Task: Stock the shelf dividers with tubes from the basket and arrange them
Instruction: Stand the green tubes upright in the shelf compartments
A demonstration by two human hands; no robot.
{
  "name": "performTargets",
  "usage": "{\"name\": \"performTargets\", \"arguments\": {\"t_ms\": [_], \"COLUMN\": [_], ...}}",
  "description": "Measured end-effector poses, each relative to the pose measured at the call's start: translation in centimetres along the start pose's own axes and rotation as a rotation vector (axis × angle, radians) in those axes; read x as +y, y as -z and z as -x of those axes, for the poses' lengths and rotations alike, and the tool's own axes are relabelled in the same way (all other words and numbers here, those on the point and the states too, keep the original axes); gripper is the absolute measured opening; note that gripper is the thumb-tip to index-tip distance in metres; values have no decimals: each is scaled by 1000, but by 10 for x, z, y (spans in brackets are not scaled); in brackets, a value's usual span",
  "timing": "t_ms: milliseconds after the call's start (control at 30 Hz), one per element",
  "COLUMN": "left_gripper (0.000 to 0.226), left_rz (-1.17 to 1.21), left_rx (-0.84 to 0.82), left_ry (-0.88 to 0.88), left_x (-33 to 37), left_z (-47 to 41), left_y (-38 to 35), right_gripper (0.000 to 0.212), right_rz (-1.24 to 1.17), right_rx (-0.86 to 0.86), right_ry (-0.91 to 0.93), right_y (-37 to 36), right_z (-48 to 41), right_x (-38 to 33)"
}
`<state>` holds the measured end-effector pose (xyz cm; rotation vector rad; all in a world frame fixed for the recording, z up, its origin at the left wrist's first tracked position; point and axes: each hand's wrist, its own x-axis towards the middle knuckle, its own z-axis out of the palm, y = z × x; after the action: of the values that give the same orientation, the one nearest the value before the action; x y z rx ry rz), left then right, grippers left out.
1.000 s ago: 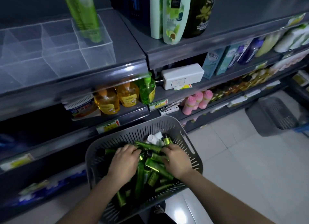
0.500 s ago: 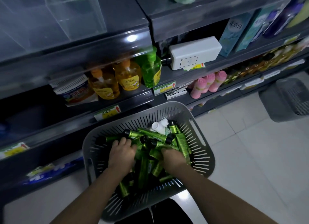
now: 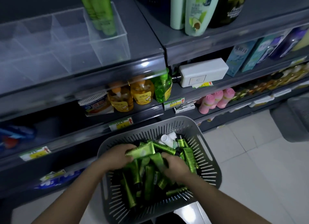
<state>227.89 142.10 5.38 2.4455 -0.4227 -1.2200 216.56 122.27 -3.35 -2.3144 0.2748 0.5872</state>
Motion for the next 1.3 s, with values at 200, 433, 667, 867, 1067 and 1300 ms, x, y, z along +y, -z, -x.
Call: {"name": "performTargets", "arguments": {"t_ms": [200,433,667,867,1067,1300], "left_gripper": [35,17,34,24,22,27], "left_rz": [587,943,916,913,805,659], "left_rx": [48,426,680,840,964,1115], "left_ry": [-145,-322,-636,-811,-900,-893], "left_x": [3,31,50,65,81,93], "left_z": [44,92,147,185,208,190], "left_y": [29,63,123,185,253,310], "right_gripper": [18,13,22,12,22,13], "right_rz": [-288,-501,-509,-465,-508,-595], "right_rx": [89,177,241,341,514,560], "right_ry": [150,429,665,764,879,854], "right_y": [52,111,157,195,236,259], "right_z": [-3,11,32,57,67,54], "right_x": [-61,-144,-210,-271,-326,-361]}}
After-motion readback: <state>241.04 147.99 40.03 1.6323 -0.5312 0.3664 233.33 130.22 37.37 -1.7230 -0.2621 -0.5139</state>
